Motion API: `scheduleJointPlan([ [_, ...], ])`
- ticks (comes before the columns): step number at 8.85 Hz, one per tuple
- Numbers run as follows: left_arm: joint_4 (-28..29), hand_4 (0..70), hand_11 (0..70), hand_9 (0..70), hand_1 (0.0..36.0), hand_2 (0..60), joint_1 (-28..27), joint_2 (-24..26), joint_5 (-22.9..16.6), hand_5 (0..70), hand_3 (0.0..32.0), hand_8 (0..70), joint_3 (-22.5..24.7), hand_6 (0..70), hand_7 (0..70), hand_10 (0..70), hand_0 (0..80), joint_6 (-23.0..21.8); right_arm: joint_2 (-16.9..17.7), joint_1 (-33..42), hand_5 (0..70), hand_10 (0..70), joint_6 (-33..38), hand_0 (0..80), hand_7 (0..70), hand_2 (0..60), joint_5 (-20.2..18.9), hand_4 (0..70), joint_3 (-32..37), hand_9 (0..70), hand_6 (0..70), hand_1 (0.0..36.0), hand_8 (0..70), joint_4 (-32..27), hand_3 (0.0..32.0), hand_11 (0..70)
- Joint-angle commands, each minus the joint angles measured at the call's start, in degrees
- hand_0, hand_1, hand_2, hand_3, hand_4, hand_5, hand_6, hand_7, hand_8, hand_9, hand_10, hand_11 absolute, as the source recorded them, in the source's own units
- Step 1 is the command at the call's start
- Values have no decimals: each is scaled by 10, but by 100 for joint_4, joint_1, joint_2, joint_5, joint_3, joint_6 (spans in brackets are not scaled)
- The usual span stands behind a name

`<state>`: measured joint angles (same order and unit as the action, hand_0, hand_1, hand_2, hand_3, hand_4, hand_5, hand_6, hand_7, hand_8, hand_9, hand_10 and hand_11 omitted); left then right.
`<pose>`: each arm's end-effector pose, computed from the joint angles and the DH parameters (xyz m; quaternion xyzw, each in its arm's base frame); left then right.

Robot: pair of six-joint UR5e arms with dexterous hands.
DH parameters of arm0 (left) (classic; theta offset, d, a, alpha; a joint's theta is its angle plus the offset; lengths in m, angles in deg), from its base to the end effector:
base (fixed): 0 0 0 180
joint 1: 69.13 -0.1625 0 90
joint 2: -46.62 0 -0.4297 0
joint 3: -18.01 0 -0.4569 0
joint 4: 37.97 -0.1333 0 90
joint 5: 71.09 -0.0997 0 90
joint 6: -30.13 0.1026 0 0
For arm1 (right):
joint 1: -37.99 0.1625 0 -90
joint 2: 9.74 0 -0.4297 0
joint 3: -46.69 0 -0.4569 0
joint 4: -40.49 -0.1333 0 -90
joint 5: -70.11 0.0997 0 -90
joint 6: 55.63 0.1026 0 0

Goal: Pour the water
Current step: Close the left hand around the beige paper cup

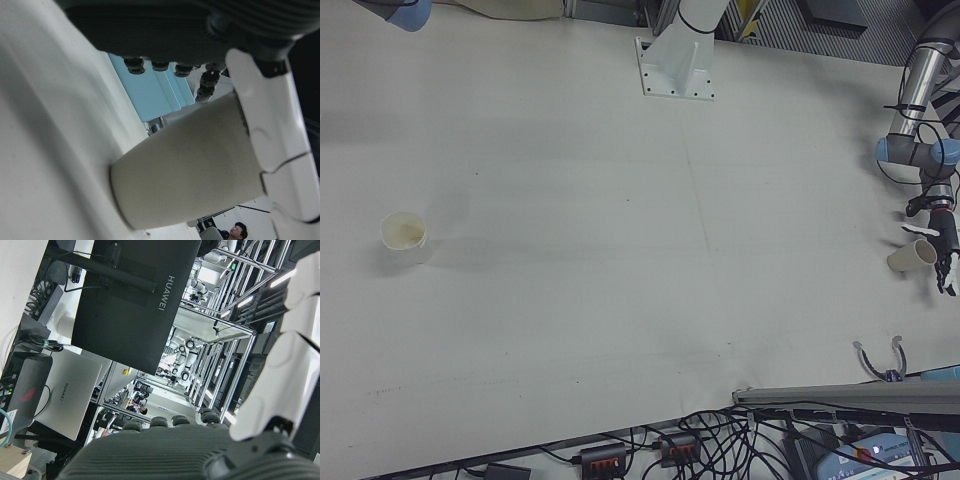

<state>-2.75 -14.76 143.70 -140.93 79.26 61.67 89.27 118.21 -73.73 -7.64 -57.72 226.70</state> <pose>0.2093 -0.5815 0.8320 0.0806 0.7768 -0.5836 0.2225 0.0702 -0.5057 0.6450 0.1264 -0.6907 0.7052 0.0979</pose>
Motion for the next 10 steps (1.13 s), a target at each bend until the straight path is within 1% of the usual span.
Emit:
scheduleJointPlan([
  [1,-120,173,62,0,112,0,-31,152,-3,106,0,0,-26,26,36,29,542,1,-23,-50,0,0,0,448,0,124,6,27,61,9,0,124,0,-6,0,0],
  [3,-191,184,65,0,127,0,-40,284,-12,124,0,0,-131,29,40,31,553,1,-76,-77,0,0,-35,448,1,122,6,32,122,10,0,124,0,-6,0,1],
  [4,-191,188,52,0,139,0,-40,285,-12,132,0,0,-131,17,28,22,563,1,-84,-77,0,0,-35,447,1,121,6,33,158,12,0,122,0,-6,0,1],
  [5,-191,190,51,0,143,0,-31,267,-21,141,0,0,-122,17,29,21,568,-7,-84,-94,0,0,-35,448,1,120,6,34,167,13,0,122,0,-6,0,2],
  [8,-200,236,65,0,181,0,-31,241,-21,233,0,0,-96,20,37,29,598,-52,-84,-60,0,0,-35,447,3,121,6,35,149,12,0,122,0,-15,0,1],
  [9,-200,263,73,0,203,0,-31,241,-21,267,0,0,-87,21,41,33,610,-60,-84,-33,0,0,-35,446,1,121,6,34,132,12,0,121,0,-6,0,1],
  [10,-209,309,78,0,226,68,-23,232,-30,313,0,0,-44,23,44,38,617,-78,-84,-16,0,0,-35,447,1,120,6,35,114,13,0,121,0,-6,0,3],
])
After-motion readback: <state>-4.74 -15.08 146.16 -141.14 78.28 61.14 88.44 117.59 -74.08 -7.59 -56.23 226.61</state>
